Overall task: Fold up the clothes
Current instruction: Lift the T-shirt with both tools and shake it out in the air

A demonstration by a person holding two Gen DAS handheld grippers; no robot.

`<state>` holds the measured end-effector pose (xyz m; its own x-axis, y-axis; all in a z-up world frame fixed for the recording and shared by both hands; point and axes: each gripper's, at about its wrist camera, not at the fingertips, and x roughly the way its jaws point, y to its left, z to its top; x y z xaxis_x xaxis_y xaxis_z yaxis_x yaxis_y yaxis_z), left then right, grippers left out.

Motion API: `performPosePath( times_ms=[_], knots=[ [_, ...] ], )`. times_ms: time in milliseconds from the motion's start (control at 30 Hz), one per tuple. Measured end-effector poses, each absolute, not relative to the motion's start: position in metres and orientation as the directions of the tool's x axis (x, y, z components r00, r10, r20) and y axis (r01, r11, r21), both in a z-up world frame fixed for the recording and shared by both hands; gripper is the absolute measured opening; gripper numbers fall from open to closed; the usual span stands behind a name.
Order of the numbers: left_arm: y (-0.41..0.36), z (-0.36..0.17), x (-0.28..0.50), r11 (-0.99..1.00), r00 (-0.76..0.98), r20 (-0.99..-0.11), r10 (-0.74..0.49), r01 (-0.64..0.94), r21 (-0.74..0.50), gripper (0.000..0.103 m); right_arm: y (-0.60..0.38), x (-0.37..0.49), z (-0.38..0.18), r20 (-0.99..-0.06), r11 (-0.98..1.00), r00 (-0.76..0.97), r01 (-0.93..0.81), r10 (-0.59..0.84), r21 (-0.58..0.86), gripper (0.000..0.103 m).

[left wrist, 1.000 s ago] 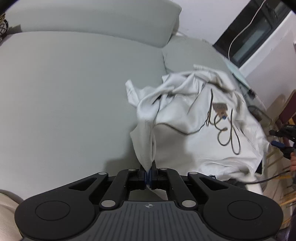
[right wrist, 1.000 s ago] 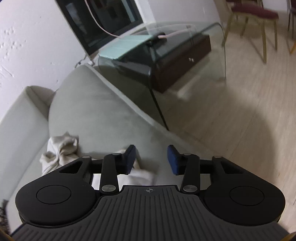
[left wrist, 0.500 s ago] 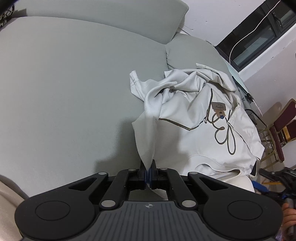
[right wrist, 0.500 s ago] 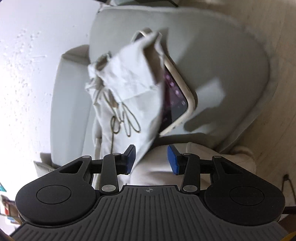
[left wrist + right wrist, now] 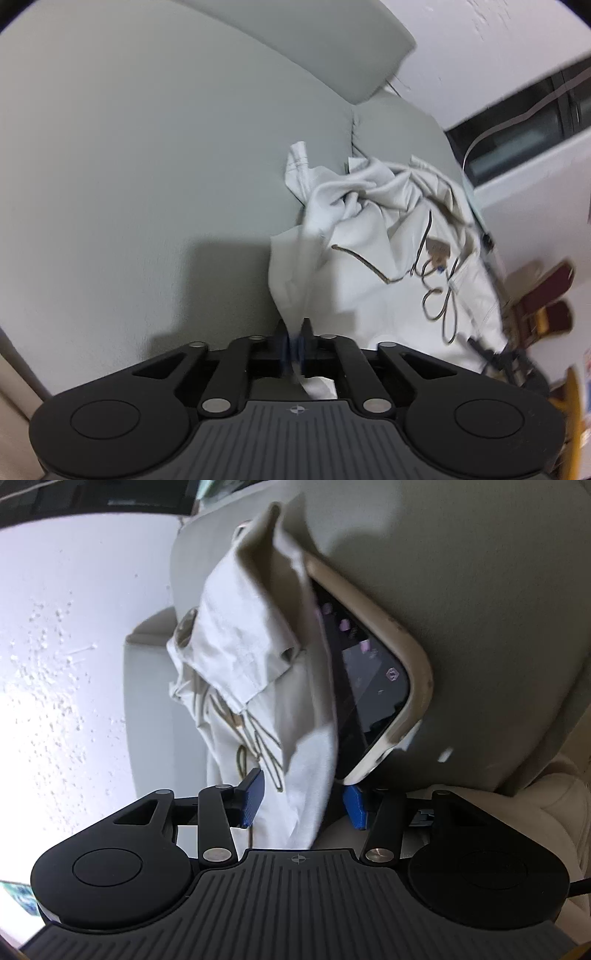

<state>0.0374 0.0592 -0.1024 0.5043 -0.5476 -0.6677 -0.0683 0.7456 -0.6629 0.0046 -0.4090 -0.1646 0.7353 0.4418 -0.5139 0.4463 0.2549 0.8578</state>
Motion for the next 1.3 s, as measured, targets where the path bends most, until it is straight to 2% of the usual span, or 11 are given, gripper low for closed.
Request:
performPosePath(
  times_ms=[167, 400, 667, 867, 933, 967, 1000, 1033, 1067, 1200, 1300],
  knots=[
    [0.065, -0.102, 0.039, 0.713, 0.534, -0.638, -0.554, -0.091, -0.695, 0.026, -0.404, -0.003, -0.153, -0.52, 0.276, 0.74, 0.441, 0.426, 0.854, 0.038],
    [0.055, -0.082, 0.055, 0.831, 0.553, -0.709, -0.437, -0.052, -0.553, 0.027, -0.392, 0.008, -0.133, -0.564, 0.377, 0.738, 0.436, 0.37, 0.817, 0.033],
    [0.054, -0.072, 0.061, 0.872, 0.586, -0.723, -0.366, -0.054, -0.486, 0.004, -0.385, 0.001, -0.131, -0.556, 0.333, 0.748, 0.453, 0.364, 0.827, 0.032],
    [0.069, -0.075, 0.055, 0.819, 0.651, -0.674, -0.349, -0.138, -0.557, 0.004, -0.391, -0.006, -0.135, -0.545, 0.316, 0.759, 0.451, 0.356, 0.835, 0.032],
    [0.063, -0.08, 0.064, 0.833, 0.612, -0.713, -0.342, -0.154, -0.532, 0.015, -0.397, -0.009, -0.137, -0.548, 0.307, 0.761, 0.459, 0.347, 0.833, 0.032],
    [0.06, -0.083, 0.068, 0.836, 0.599, -0.724, -0.342, -0.157, -0.526, 0.016, -0.396, -0.01, -0.136, -0.549, 0.302, 0.763, 0.465, 0.34, 0.832, 0.031],
    [0.059, -0.085, 0.071, 0.837, 0.598, -0.723, -0.345, -0.153, -0.526, 0.014, -0.395, -0.012, -0.135, -0.555, 0.302, 0.763, 0.471, 0.332, 0.829, 0.022],
    [0.059, -0.085, 0.071, 0.832, 0.605, -0.716, -0.348, -0.153, -0.533, 0.001, -0.393, -0.014, -0.132, -0.574, 0.326, 0.756, 0.482, 0.314, 0.813, 0.015],
    [0.059, -0.083, 0.07, 0.825, 0.613, -0.708, -0.35, -0.156, -0.543, 0.001, -0.391, -0.016, -0.128, -0.594, 0.352, 0.749, 0.493, 0.294, 0.795, 0.004],
    [0.067, -0.065, 0.059, 0.775, 0.654, -0.65, -0.387, -0.151, -0.613, 0.001, -0.382, -0.02, -0.091, -0.606, 0.506, 0.76, 0.436, 0.237, 0.744, 0.002],
    [0.088, -0.043, 0.051, 0.619, 0.675, -0.564, -0.477, -0.197, -0.76, 0.001, -0.391, -0.016, -0.057, -0.561, 0.514, 0.776, 0.368, 0.29, 0.775, 0.002]
  ],
)
